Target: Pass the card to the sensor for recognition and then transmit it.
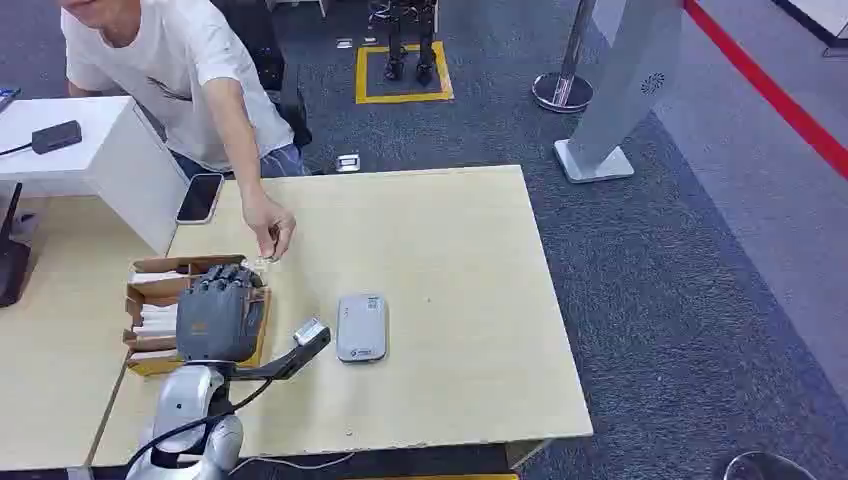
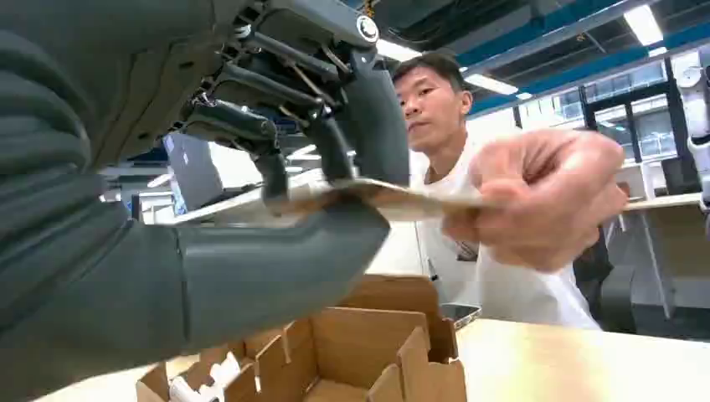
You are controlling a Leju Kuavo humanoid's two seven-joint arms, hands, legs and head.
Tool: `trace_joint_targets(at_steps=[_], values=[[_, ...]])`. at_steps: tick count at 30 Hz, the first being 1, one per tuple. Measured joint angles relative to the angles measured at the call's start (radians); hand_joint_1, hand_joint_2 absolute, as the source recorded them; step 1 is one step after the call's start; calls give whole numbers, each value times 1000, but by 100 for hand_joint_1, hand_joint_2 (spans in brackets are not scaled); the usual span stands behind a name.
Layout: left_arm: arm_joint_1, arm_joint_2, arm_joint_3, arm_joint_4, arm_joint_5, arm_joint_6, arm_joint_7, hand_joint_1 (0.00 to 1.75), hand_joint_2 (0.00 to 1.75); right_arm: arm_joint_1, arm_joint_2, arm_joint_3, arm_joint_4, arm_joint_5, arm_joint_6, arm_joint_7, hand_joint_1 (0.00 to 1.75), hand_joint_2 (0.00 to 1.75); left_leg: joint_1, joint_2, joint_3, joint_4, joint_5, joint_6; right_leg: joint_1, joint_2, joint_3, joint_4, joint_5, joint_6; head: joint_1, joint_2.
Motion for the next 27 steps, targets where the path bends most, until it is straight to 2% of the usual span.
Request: trace_joint_targets(at_steps=[18,27], values=[[0,0,0,3,0,1,6,175,175,0,0,2,0,8,3,0,0,0,0,0,0,0,0,0,0,0,0,0,0,0,0,0],[-44,2,-6,67,0,9,-7,175,175,0,-2,20,0,34,8,-4,0,0,0,0,0,0,0,0,0,0,0,0,0,0,0,0]])
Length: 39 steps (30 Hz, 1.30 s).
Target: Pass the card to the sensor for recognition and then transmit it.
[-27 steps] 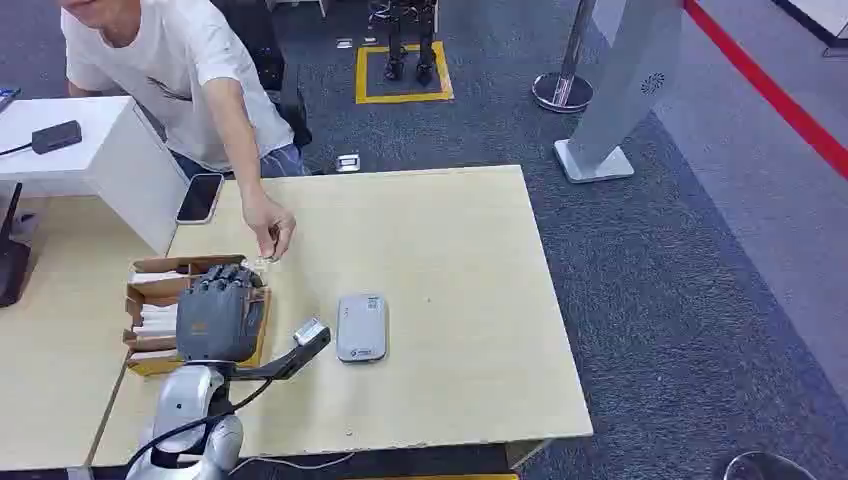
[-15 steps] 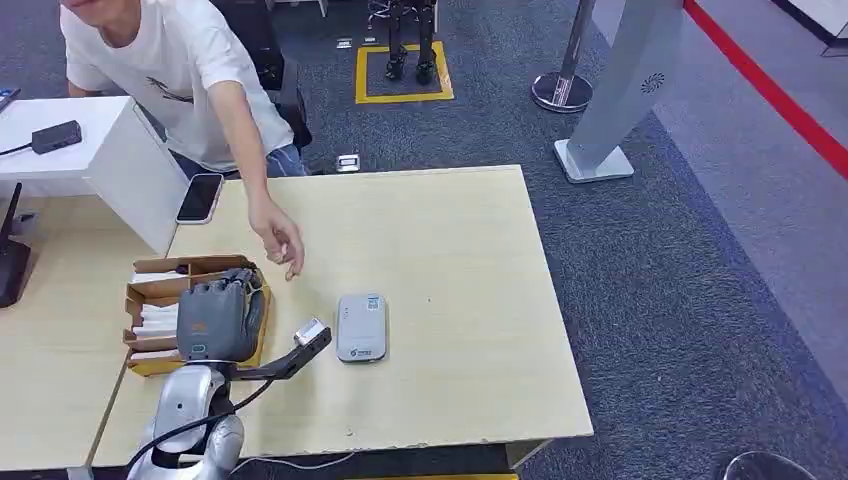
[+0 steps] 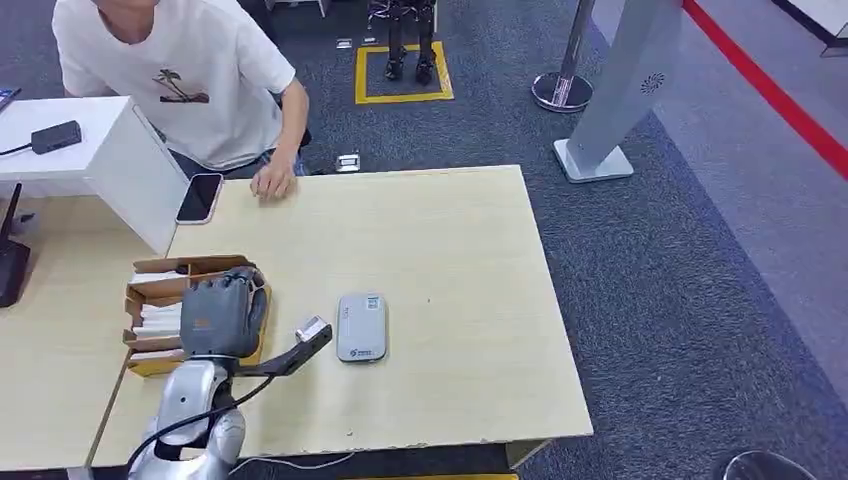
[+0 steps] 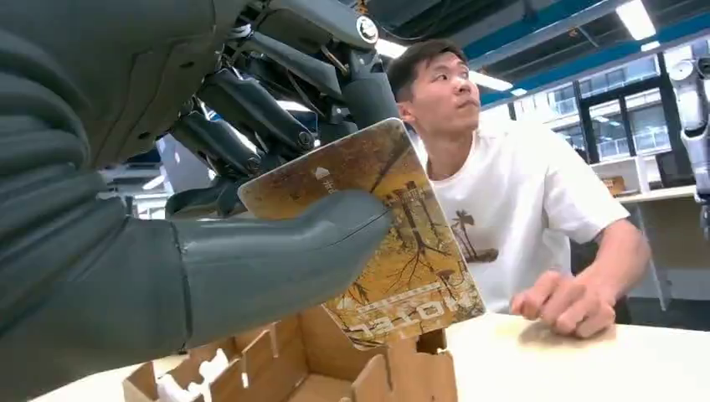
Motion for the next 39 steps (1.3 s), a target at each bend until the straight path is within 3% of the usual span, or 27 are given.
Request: trace_joint_targets(at_steps=[14,22,29,39], values=[[-74,-38,-21,139,0,25,-51,175,175,0,-6,30,0,20,12,-9,0,0,0,0,0,0,0,0,0,0,0,0,0,0,0,0],[-109,-84,-86,216,0,44,-107,175,175,0,-12,39,0,37,13,-6,0,0,0,0,0,0,0,0,0,0,0,0,0,0,0,0],[-115,-134,-216,322,12,55,-125,175,175,-1,-17,52,4,39,15,-9,0,0,-1,0,0,1,0,1,0,0,0,0,0,0,0,0],[-117,-150,-254,368,19,59,-125,175,175,0,-21,54,7,39,15,-9,0,0,0,0,0,0,0,0,0,0,0,0,0,0,0,0]])
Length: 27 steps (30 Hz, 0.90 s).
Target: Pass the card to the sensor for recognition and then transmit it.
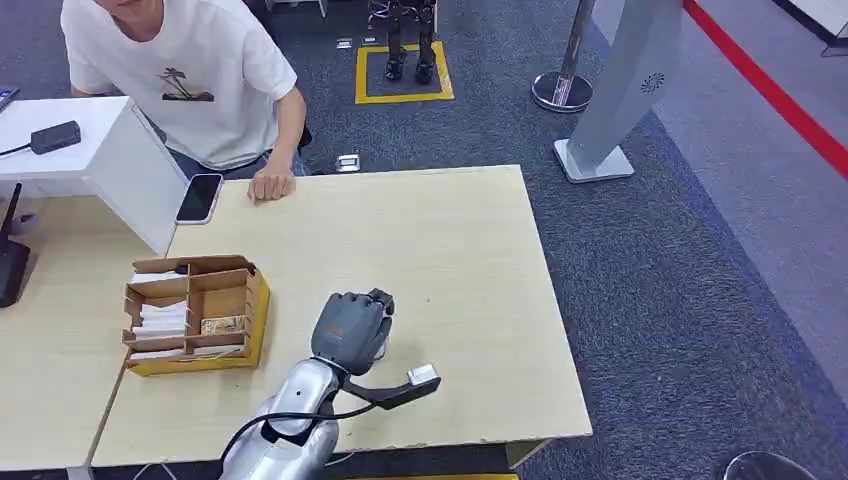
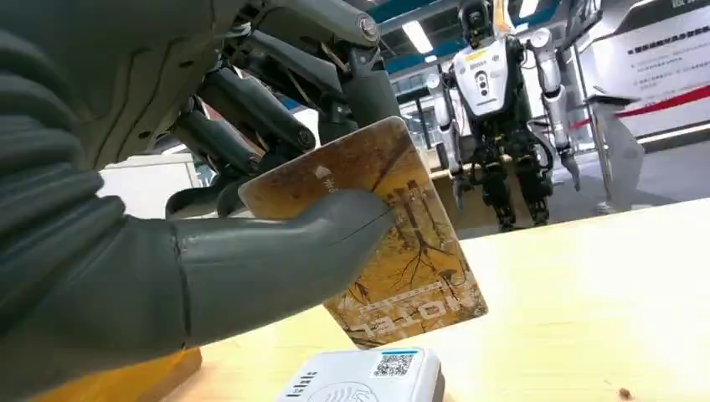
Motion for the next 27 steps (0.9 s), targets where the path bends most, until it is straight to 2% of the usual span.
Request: trace_joint_targets(at_steps=[6,15,21,27], values=[[0,-3,-5,5,5,-1,-8,175,175,0,-1,0,2,0,0,-2,0,0,0,0,0,0,0,0,0,0,0,0,0,0,0,0],[6,-10,-69,26,14,0,-18,175,175,0,-1,0,3,-2,0,-9,0,0,-1,0,0,0,0,0,0,0,0,0,0,0,0,0],[7,-8,-83,32,17,-1,-17,175,175,0,-1,0,3,-3,-2,-6,0,0,0,0,0,0,0,0,0,0,0,0,0,0,0,0],[27,18,-88,32,-13,8,73,175,175,1,-1,-1,3,-10,-3,3,0,0,0,0,0,0,0,0,0,0,0,0,0,0,0,0]])
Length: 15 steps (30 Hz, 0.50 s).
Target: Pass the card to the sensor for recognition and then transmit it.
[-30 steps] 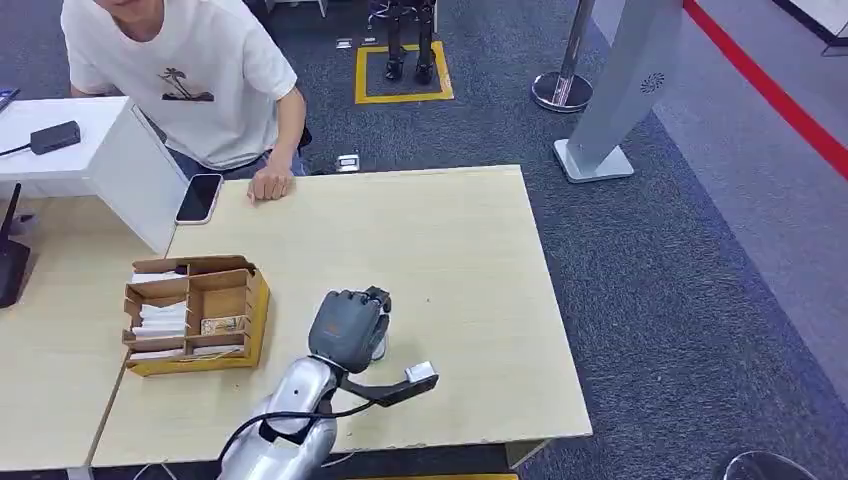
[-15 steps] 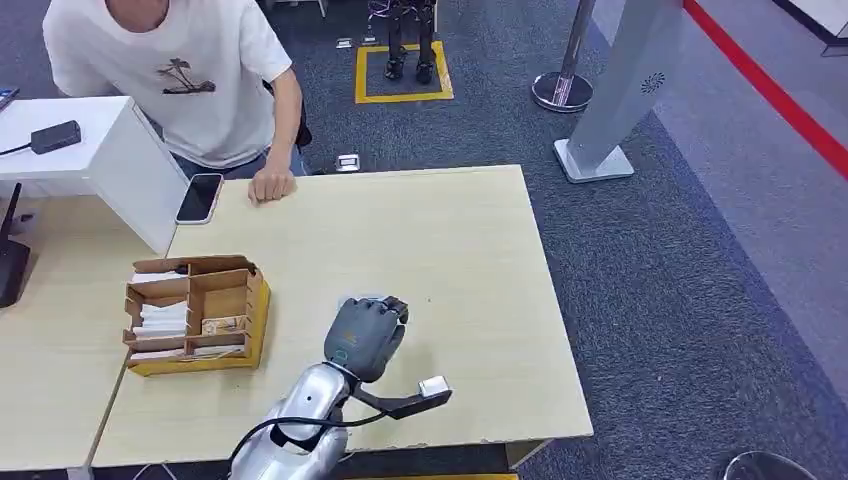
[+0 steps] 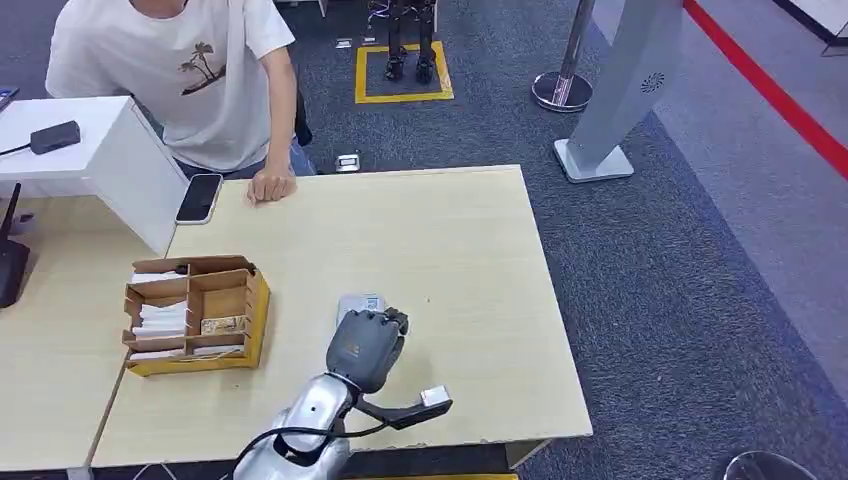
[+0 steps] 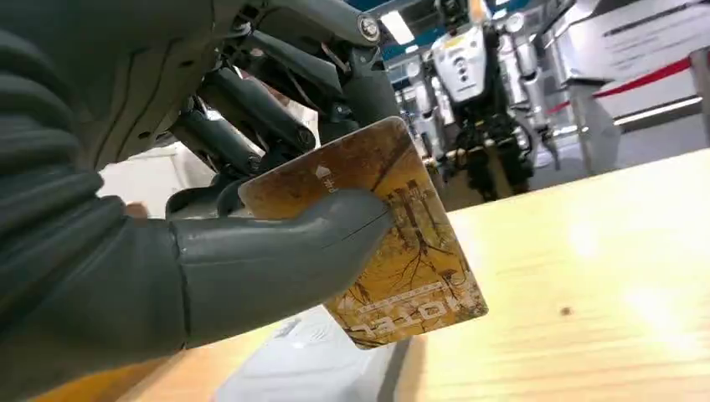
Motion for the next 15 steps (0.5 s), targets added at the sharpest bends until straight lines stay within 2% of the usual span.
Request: trace_joint_targets(at_steps=[7,12,15], values=[[31,75,0,-54,-6,1,120,175,175,1,0,-4,0,-18,-5,3,0,0,0,0,0,0,0,0,0,0,0,0,0,0,0,0],[51,125,0,-114,-6,-1,185,175,175,1,0,-14,1,-29,-12,12,0,0,0,0,0,0,0,0,0,0,0,0,0,0,0,0],[61,150,0,-158,-6,-5,203,175,175,2,0,-21,2,-29,-13,18,0,0,0,0,0,0,0,0,0,0,0,0,0,0,0,0]])
